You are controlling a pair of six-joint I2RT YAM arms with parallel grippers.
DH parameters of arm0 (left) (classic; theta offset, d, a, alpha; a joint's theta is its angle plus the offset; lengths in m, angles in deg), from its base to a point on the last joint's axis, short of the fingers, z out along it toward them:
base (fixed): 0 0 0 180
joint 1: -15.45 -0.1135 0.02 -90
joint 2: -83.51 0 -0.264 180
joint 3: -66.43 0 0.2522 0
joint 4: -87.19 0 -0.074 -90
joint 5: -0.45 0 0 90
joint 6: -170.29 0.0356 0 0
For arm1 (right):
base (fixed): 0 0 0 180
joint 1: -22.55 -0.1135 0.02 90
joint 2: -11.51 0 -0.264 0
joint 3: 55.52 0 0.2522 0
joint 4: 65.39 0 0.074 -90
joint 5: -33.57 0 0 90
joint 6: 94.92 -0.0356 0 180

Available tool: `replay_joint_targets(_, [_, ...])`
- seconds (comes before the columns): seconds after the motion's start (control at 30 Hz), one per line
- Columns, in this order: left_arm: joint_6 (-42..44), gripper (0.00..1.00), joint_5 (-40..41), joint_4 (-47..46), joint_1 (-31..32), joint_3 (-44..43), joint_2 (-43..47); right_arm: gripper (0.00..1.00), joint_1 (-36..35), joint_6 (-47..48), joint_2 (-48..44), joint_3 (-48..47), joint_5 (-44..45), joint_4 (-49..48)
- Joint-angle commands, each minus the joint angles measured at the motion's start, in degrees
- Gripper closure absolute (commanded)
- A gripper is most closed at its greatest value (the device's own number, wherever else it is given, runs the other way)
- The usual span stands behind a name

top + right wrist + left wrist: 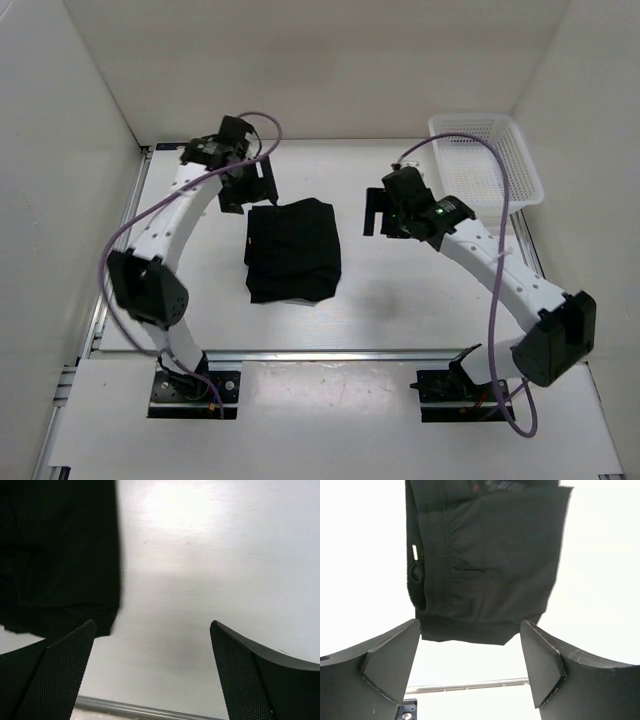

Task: Fold and stack the shorts
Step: Fold the shorts

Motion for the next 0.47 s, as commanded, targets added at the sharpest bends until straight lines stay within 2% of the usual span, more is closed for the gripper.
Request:
replay_joint_targets(0.0, [0.36, 0.08, 3.32, 3.60, 0.05, -2.79, 11.93, 0.00, 1.62, -1.19, -5.98, -1.09, 11.41, 4.61])
replay_joint_targets(0.17, [-0.34, 0.08, 5.61, -1.31, 0.05, 6.67, 26.25, 0.00, 2.24, -1.19, -11.70, 1.20, 18.80, 9.53])
replay_joint_targets(0.33, [-3.50, 0.08, 7.20, -5.63, -0.48, 17.14, 42.60, 0.00, 2.76, -3.13, -16.10, 3.30, 21.98, 13.05])
replay_joint_targets(0.37, [-4.03, 0.03, 7.20, -6.15, -0.48, 19.42, 45.75, 0.00, 2.77, -3.13, -17.50, 4.27, 21.46, 13.05])
replay_joint_targets(0.43, [-4.91, 0.02, 7.20, -6.16, -0.48, 21.28, 48.15, 0.00, 2.77, -2.60, -19.09, 5.76, 20.84, 13.66])
